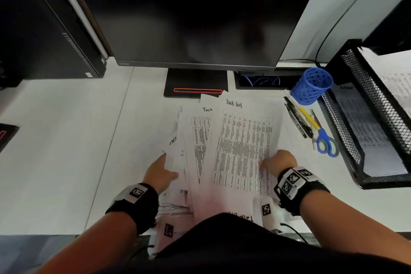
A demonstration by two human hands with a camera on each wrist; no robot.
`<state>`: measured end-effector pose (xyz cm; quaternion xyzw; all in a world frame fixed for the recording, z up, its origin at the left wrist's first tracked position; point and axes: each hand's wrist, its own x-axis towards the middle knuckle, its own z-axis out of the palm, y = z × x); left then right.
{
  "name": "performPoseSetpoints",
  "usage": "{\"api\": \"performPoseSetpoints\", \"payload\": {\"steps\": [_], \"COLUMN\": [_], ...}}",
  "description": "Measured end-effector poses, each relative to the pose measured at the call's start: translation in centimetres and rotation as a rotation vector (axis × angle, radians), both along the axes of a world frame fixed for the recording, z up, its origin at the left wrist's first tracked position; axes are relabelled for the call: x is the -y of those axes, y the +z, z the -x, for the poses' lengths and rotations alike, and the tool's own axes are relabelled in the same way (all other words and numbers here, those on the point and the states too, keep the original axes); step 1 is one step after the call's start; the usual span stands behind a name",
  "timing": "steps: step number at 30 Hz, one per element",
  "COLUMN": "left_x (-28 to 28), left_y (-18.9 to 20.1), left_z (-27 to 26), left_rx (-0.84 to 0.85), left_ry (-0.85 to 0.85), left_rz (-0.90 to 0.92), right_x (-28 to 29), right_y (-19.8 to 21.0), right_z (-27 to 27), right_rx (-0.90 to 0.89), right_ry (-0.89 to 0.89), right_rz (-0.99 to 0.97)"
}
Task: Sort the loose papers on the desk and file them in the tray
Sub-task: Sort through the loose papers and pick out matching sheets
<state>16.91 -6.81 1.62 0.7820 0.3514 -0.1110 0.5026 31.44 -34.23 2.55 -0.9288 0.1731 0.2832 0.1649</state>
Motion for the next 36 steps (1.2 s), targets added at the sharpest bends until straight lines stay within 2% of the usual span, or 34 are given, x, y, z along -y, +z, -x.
{"api": "performPoseSetpoints", "payload": {"steps": [1,4,5,7,9,10,13,15,18,20,26,28,33,36], "left_x": [0.1,0.5,0.7,1.2,1.9,2.3,3.5,4.6,6.0,6.9,5.9,5.5,6.0,6.6], "left_y": [0.0,0.2,0.3,0.3,0.5,0.4,0.9,1.1,1.0,1.1,1.5,1.8,2.3,2.3], "left_z": [0.2,0.6,0.5,0.2,-0.2,-0.4,-1.1,-1.5,-1.9,-2.0,-1.2,-0.8,-0.7,-0.8], "left_rx": [0.032,0.171,0.193,0.159,0.037,0.003,-0.161,-0.189,-0.104,-0.100,0.006,0.064,0.144,0.180], "left_ry": [0.040,0.153,0.150,0.087,0.013,0.007,-0.046,-0.075,-0.019,0.010,0.212,0.235,0.205,0.255], "left_rz": [-0.076,-0.474,-0.535,-0.439,-0.281,-0.268,-0.443,-0.471,-0.191,-0.091,-0.070,-0.050,0.135,0.227], "right_x": [0.0,0.9,1.5,2.5,3.3,3.5,3.7,3.6,3.5,3.6,5.3,5.2,2.7,1.2], "right_y": [0.1,0.4,0.5,0.7,0.9,0.9,1.1,0.9,0.4,0.3,1.0,1.3,2.9,2.7], "right_z": [0.0,-0.3,-0.4,-0.6,-0.6,-0.6,-0.4,-0.1,0.2,0.1,-1.4,-1.7,-1.0,-0.2], "right_rx": [0.015,0.083,0.087,0.099,0.081,0.066,0.024,0.028,0.020,0.013,0.054,0.065,0.008,0.001], "right_ry": [-0.001,-0.025,-0.021,-0.004,0.029,0.058,0.136,0.179,0.206,0.183,0.107,0.069,0.198,0.173], "right_rz": [-0.026,-0.089,-0.094,-0.097,-0.094,-0.095,-0.128,-0.154,-0.231,-0.278,-0.402,-0.494,-0.585,-0.635]}}
